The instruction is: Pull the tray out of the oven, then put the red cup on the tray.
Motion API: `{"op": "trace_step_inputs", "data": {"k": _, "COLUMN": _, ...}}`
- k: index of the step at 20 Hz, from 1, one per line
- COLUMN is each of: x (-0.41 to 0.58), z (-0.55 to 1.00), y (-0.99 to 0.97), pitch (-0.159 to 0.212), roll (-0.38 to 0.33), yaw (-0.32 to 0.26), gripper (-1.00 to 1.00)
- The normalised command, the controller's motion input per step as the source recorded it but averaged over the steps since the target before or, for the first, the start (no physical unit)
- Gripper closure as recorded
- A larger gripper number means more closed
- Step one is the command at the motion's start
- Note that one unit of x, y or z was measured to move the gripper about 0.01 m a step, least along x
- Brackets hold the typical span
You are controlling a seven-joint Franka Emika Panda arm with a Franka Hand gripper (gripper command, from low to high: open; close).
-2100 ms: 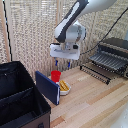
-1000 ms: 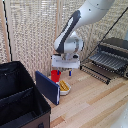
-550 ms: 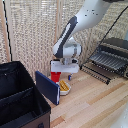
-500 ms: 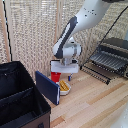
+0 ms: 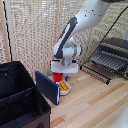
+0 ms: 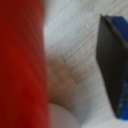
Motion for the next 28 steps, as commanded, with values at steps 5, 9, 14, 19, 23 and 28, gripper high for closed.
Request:
{"op": "trace_step_inputs", "data": {"k": 5, "x": 0.254, "z": 0.11, "y": 0.0, "pitch": -0.022, "roll": -0.007, "yaw": -0.153, "gripper": 1.0}}
{"op": "trace_step_inputs", "data": {"k": 9, "x": 0.206, "z": 0.72, "y": -0.01, "pitch": 0.028, "roll": 0.0, "yaw": -0.183, "gripper": 1.0}}
{"op": "trace_step_inputs", "data": {"k": 14, "x": 0.219, "z": 1.0, "y": -0.09, "pitch": 0.065, "roll": 0.0, "yaw": -0.151, "gripper": 1.0}}
{"op": "trace_step_inputs", "data": {"k": 19, "x": 0.2, "z": 0.99, "y": -0.19, "pitch": 0.072, "roll": 0.0, "yaw": -0.179, "gripper": 1.0}}
{"op": "trace_step_inputs", "data": {"k": 23, "x": 0.209, "z": 0.76, "y": -0.35, "pitch": 0.065, "roll": 0.028, "yaw": -0.212, "gripper": 1.0}}
{"op": "trace_step_inputs", "data": {"k": 28, "x": 0.147, "z": 0.57, "y": -0.4, "pitch": 0.043, "roll": 0.063, "yaw": -0.2, "gripper": 1.0}}
